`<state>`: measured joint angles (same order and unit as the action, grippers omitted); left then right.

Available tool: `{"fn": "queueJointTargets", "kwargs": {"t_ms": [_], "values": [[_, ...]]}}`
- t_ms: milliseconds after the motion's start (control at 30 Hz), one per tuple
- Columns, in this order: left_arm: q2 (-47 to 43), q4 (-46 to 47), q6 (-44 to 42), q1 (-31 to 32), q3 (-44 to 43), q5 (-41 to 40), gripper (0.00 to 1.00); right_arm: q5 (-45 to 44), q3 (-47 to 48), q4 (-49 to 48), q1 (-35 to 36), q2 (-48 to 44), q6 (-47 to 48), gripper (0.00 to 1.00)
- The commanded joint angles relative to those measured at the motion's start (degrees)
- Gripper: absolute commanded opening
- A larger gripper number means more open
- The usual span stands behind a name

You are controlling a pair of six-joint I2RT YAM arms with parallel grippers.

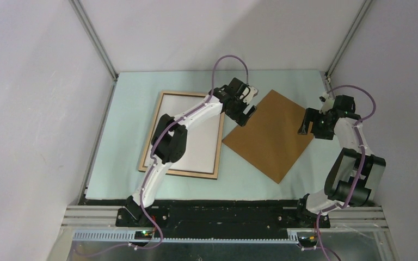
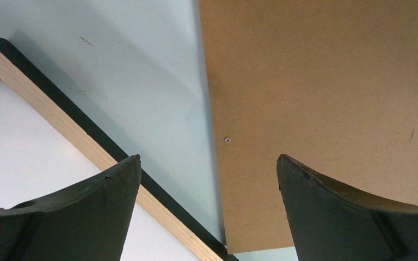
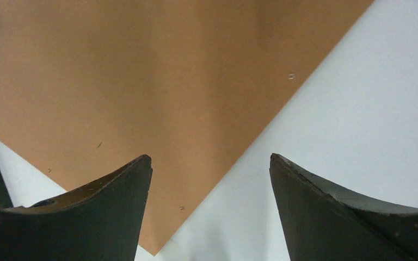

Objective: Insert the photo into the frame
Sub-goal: Adjust the photo frame item at the center of the board.

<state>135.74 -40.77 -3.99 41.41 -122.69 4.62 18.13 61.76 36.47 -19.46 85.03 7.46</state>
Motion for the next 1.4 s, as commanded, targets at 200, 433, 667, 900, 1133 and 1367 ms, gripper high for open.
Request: {"fn": "queueJointTargets", "kwargs": {"t_ms": [200,433,667,900,1133,1367], "values": [[1.89,2.55,0.94,-0.28,-1.68,1.97,0.98,4.45,-2.83,-2.59,0.3,4.33,-4.23,0.83],[3.04,2.64,2.74,-0.65,-1.22,7.14,0.99,6.18,-3.24,-3.37,-1.57,7.15,-4.31,0.83],[1.83,2.54,6.35,-0.64,1.91,9.07,0.99,5.8,-3.3,-3.63,-3.04,10.56,-4.76,0.82],[1.91,2.66,11.02,-0.65,5.58,17.23,0.97,6.43,-3.26,-3.25,-4.0,11.92,-5.05,0.81],[1.5,3.56,15.21,-0.1,9.17,21.45,0.96,7.08,-3.24,-2.61,-4.49,14.09,-4.83,0.8],[-6.84,9.58,18.53,1.07,21.09,22.64,0.96,6.0,-1.6,-2.55,-4.27,16.95,-3.78,0.8]]}}
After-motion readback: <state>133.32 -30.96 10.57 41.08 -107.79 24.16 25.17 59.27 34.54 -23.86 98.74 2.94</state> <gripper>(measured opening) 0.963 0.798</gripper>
